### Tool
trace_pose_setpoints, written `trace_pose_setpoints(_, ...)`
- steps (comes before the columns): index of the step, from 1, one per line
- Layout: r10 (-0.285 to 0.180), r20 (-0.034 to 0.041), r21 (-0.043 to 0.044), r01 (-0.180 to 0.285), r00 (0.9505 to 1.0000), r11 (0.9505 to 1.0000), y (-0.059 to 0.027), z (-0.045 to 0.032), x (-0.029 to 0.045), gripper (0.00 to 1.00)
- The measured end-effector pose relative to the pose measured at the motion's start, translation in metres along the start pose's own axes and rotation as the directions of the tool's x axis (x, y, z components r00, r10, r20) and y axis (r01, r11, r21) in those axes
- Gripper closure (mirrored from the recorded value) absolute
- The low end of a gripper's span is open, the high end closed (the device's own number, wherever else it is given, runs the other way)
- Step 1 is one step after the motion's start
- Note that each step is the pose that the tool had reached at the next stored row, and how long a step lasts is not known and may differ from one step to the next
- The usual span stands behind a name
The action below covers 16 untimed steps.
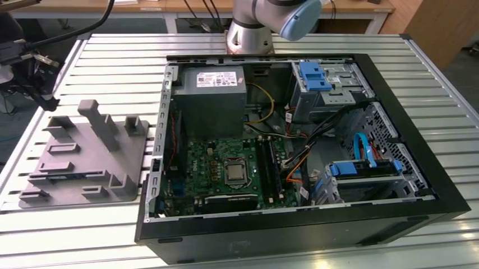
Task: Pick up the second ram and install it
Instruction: 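Reach for the second ram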
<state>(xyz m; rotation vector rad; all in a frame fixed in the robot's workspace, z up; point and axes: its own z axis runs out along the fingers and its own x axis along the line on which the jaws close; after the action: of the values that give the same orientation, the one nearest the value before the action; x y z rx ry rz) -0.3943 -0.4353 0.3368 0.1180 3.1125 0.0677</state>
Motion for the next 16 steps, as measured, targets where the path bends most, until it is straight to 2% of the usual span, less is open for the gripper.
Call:
trace_pose_setpoints(10,0.000,-0.0005,0.0001,0.000,1.0000,1.0000,-0.0031,0.0112,0.0033,0.90)
trace_pose_setpoints(16,0.000,-0.0005,0.0001,0.000,1.0000,1.0000,-0.0041,0.0217,0.0036,0.90)
